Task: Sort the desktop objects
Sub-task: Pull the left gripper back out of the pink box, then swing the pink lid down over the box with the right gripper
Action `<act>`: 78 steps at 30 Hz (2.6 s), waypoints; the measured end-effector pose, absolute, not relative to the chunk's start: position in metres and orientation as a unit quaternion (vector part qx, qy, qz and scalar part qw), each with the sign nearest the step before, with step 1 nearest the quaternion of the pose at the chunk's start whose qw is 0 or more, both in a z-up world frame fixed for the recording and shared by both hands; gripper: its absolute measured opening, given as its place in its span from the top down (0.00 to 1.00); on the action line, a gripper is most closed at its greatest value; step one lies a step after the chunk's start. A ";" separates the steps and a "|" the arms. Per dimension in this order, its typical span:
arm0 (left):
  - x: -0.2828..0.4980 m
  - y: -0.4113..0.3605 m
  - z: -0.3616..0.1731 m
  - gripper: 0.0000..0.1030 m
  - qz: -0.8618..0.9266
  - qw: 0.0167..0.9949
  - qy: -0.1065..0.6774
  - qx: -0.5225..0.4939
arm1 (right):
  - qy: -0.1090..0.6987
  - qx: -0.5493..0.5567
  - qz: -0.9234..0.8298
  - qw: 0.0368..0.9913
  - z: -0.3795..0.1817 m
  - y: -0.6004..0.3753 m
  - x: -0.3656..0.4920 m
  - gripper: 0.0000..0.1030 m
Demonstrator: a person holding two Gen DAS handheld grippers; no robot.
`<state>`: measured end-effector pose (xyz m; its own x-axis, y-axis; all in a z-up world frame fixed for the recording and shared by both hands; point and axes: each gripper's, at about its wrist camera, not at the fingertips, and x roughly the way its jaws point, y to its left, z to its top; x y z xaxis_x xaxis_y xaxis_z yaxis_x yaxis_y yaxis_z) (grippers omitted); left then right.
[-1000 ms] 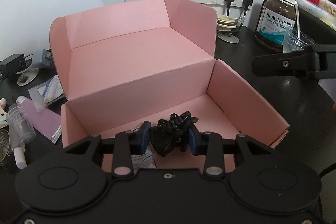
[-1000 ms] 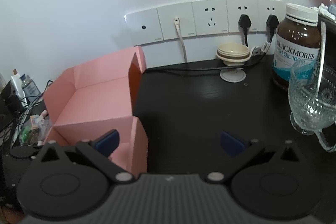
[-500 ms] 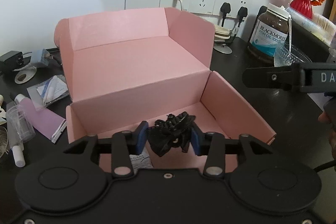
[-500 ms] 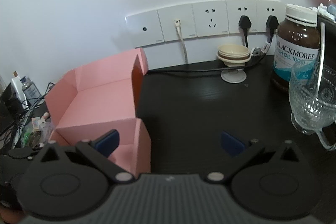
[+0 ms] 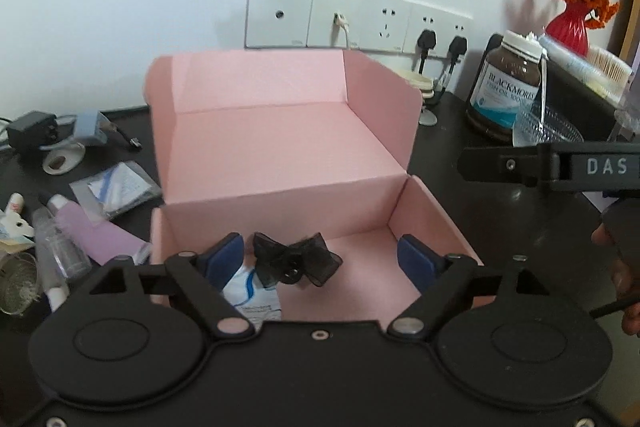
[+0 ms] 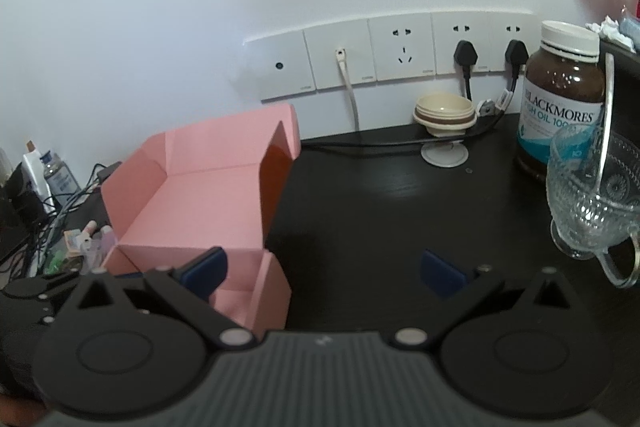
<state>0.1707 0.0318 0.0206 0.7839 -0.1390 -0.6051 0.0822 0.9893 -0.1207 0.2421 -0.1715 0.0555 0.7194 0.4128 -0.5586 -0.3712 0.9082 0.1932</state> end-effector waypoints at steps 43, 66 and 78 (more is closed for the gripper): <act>0.150 0.078 -0.012 0.09 0.083 0.940 0.331 -0.001 | 0.362 -0.030 0.157 0.918 0.017 -0.132 0.298 0.01; 0.150 0.056 -0.013 0.10 0.082 0.932 0.353 0.000 | 0.352 0.025 0.375 0.858 0.063 -0.147 0.359 0.01; 0.161 0.053 -0.015 0.10 0.106 0.923 0.369 0.017 | 0.404 0.106 0.474 0.775 0.032 -0.134 0.412 0.01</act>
<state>0.1614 0.0534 -0.0148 0.7057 0.2078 -0.6773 -0.1830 0.9770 0.1091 0.4120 -0.1343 0.0323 0.2247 0.8201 -0.5263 -0.6485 0.5290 0.5474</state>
